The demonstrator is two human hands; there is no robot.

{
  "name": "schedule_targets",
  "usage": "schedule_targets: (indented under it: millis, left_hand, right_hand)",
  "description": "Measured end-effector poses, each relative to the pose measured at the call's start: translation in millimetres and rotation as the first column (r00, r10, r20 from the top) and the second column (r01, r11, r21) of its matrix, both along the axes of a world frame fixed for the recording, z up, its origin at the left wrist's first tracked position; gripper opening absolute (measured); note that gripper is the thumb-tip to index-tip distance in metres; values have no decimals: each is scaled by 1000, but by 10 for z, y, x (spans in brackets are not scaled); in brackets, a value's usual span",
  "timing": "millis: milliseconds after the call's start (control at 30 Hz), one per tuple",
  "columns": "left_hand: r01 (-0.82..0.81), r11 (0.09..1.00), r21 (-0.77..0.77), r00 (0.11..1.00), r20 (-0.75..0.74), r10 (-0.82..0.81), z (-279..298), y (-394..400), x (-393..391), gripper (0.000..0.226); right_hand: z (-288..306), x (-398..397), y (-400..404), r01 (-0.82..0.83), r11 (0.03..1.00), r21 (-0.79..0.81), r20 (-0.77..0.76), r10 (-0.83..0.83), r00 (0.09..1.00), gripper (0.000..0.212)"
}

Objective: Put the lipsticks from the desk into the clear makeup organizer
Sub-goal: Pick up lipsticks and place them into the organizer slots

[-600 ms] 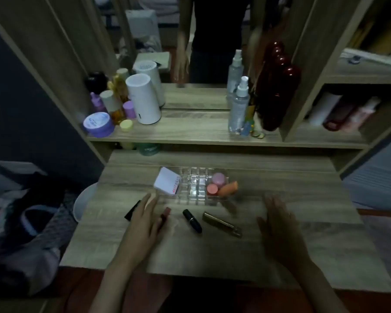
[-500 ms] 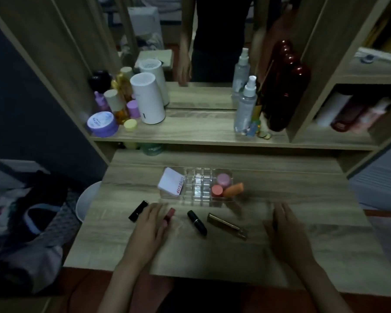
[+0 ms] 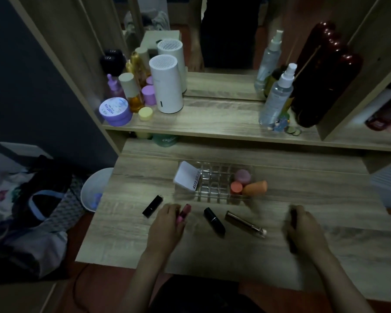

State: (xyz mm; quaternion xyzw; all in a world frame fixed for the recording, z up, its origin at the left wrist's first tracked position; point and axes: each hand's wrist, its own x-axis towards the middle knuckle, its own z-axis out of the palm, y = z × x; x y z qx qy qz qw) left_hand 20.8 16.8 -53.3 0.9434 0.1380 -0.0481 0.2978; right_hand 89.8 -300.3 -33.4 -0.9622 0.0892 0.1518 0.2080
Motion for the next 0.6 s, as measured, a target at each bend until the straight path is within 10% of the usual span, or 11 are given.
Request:
schedule_targets:
  millis: [267, 367, 600]
  left_hand:
    - [18, 990, -142, 995, 98, -4, 46, 89, 79, 18]
    - [-3, 951, -308, 993, 115, 41, 151, 96, 160, 20]
    - [114, 899, -424, 953, 303, 22, 415, 37, 584, 17]
  right_hand:
    - [391, 61, 96, 106, 954, 280, 251, -180, 951, 42]
    - [637, 55, 316, 153, 796, 586, 156, -296, 942, 30]
    - [708, 167, 987, 3, 739, 674, 100, -95, 990, 20]
